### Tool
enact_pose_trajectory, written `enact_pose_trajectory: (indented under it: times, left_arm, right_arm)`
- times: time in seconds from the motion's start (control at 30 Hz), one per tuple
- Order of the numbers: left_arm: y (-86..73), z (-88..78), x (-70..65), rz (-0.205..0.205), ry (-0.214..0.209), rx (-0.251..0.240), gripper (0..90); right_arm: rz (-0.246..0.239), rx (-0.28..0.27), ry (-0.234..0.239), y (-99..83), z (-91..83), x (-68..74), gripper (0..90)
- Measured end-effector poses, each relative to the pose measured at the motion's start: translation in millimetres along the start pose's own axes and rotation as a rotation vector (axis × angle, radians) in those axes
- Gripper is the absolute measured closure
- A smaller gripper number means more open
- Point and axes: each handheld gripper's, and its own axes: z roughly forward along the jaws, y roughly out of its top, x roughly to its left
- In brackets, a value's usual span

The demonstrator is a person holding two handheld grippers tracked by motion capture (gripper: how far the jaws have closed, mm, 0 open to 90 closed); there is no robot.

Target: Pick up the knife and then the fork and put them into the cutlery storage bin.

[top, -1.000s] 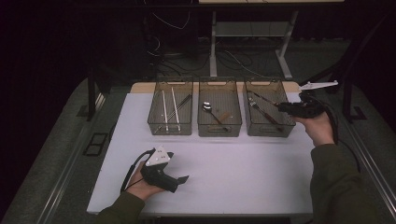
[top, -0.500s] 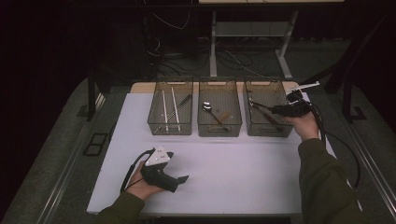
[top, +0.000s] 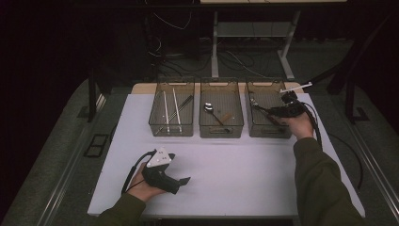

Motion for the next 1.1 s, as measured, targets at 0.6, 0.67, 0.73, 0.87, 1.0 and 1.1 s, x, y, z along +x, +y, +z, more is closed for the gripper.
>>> enact_pose_trajectory:
  times: [0.6,0.67,0.73,0.87,1.0,1.1]
  left_arm:
    - [0.0,0.7,-0.2,-0.001,0.006,0.003,0.0]
    - [-0.1,1.1,-0.4,-0.003,0.007,0.003,0.0]
    - [-0.1,1.1,-0.3,-0.002,0.008,0.005,0.0]
    - [-0.4,2.4,-1.0,-0.016,0.011,-0.007,0.0]
    - [-0.6,2.1,-0.7,-0.018,0.009,-0.007,0.0]
    - [-0.7,2.3,-0.6,-0.017,0.006,-0.007,0.0]
  right_arm:
    - [0.013,-0.08,-0.007,-3.9,-15.9,4.1,26.6]
    - [-0.011,-0.072,-0.02,-5.1,-17.6,7.2,25.5]
    - [-0.02,-0.07,-0.013,-6.3,-19.1,9.7,22.1]
    - [-0.058,-0.083,0.035,-9.6,-25.8,16.1,13.7]
    - [-0.073,-0.122,0.045,-13.4,-35.1,22.5,13.7]
    - [-0.082,-0.139,0.058,-18.0,-41.0,27.0,13.7]
